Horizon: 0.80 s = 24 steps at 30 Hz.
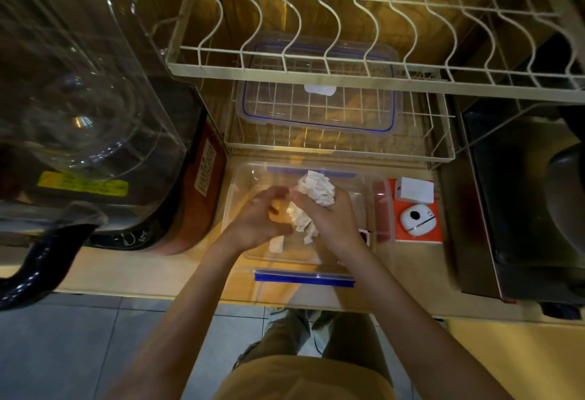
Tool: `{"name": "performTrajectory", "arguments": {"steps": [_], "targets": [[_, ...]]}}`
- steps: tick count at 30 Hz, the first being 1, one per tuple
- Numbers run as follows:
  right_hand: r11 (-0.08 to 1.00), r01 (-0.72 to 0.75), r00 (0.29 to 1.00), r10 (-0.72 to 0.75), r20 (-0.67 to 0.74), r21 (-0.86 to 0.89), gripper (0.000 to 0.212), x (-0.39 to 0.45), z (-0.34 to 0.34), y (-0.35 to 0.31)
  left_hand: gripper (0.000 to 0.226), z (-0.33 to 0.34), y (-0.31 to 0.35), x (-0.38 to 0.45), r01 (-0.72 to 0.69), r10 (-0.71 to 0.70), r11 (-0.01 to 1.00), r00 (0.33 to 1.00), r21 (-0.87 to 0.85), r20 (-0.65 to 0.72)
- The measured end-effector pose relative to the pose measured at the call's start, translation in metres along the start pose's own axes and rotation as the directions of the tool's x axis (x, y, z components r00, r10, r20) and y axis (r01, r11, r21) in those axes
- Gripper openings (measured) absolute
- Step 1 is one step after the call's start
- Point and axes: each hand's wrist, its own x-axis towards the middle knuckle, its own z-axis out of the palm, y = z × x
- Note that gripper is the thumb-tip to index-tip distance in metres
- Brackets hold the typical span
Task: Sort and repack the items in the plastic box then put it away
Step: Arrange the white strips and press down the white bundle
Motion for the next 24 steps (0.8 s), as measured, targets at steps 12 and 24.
{"name": "performTrajectory", "arguments": {"steps": [12, 24], "targets": [[1.000, 0.015, 0.989, -0.017, -0.144, -0.021, 0.031, 0.000, 0.011, 0.003, 0.045, 0.038, 0.004, 0.031, -0.189, 0.190, 0.965, 0.982, 0.183, 0.012], [0.998, -0.056, 0.994, 0.056, -0.098, 0.011, 0.027, -0.003, 0.006, 0.011, 0.041, 0.042, 0.004, 0.028, -0.234, 0.227, 0.907, 0.972, 0.351, 0.062]]}}
